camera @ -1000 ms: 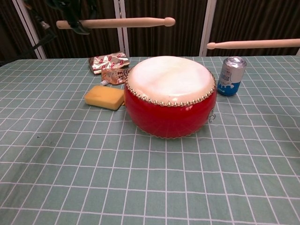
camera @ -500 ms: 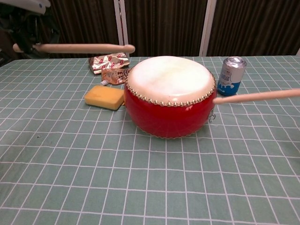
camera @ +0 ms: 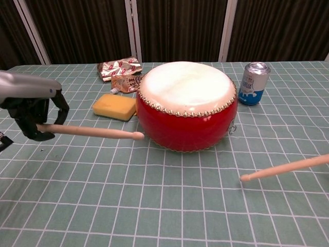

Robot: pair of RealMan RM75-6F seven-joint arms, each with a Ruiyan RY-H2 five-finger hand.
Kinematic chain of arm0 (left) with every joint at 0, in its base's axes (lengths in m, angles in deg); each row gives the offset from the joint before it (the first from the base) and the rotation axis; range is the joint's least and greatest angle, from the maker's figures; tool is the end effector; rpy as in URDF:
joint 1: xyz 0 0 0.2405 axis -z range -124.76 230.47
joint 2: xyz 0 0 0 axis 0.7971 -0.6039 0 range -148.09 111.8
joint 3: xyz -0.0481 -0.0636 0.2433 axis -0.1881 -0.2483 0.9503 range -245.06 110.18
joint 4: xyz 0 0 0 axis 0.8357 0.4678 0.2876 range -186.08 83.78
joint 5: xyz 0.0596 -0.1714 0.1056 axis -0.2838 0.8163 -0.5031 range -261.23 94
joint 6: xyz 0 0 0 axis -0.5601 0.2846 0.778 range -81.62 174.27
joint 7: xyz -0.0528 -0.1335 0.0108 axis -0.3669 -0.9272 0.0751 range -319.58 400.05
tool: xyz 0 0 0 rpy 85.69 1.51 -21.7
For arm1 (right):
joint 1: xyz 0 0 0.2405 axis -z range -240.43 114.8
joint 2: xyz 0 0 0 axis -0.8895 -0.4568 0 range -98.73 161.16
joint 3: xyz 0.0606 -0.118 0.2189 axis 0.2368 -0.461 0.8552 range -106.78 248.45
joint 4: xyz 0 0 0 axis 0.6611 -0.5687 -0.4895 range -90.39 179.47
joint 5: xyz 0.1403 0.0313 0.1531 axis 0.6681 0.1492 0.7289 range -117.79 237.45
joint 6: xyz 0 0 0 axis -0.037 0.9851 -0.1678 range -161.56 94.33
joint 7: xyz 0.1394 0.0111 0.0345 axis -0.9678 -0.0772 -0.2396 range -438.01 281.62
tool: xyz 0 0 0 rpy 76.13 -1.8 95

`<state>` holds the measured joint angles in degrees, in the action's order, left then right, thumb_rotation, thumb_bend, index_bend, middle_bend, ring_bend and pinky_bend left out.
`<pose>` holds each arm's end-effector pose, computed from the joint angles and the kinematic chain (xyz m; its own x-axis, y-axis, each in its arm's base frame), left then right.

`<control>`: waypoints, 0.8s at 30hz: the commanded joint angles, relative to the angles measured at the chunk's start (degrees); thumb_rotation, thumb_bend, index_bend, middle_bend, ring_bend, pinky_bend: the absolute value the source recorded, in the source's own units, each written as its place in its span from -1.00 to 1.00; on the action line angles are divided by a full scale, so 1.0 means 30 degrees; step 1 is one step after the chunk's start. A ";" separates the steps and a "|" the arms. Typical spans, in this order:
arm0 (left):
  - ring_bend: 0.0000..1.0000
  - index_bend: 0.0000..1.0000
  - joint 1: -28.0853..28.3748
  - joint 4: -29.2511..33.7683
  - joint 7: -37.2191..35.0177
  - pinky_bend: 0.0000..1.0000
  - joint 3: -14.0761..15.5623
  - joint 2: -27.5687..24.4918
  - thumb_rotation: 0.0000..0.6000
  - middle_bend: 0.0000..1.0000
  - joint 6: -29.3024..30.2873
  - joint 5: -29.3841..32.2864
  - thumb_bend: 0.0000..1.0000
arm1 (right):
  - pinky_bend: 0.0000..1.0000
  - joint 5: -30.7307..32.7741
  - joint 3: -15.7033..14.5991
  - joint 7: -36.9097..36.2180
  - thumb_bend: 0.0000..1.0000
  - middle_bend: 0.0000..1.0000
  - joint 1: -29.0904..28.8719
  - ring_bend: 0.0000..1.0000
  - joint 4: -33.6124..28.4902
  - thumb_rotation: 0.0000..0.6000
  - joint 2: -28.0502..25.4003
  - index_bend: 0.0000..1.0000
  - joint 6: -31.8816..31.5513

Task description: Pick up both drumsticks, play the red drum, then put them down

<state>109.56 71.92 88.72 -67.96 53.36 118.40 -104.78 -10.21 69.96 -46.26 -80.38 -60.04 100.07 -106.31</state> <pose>-0.1225 0.2812 0.0439 0.5976 0.4868 0.6371 0.7902 -0.2233 -0.5707 -0.2625 -0.2145 0.0852 0.6056 -0.2608 0.7518 -0.7921 -0.1065 0.6011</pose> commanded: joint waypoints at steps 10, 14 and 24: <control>1.00 0.26 0.0565 -0.3069 0.1734 1.00 -0.0590 0.4260 1.00 1.00 0.1247 0.1657 -0.09 | 1.00 0.0503 0.0412 -0.0399 0.41 1.00 0.0044 1.00 0.0551 1.00 0.0143 0.74 0.0197; 1.00 0.08 0.0537 -0.3320 0.2076 1.00 -0.0526 0.4455 1.00 1.00 0.1413 0.1651 -0.21 | 1.00 0.0980 0.0412 0.0141 0.42 1.00 0.0040 1.00 0.0405 1.00 0.0069 0.54 0.0317; 0.97 -0.35 0.0186 -0.3272 0.2409 1.00 -0.0304 0.4112 1.00 0.91 0.1507 0.1320 -0.51 | 0.92 0.3109 0.0385 0.2776 0.10 1.00 -0.0167 1.00 -0.0199 1.00 -0.0094 -0.31 0.0449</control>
<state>110.24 62.07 95.96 -68.90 65.85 123.00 -100.67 -1.83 71.17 -39.32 -80.61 -60.22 99.92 -105.07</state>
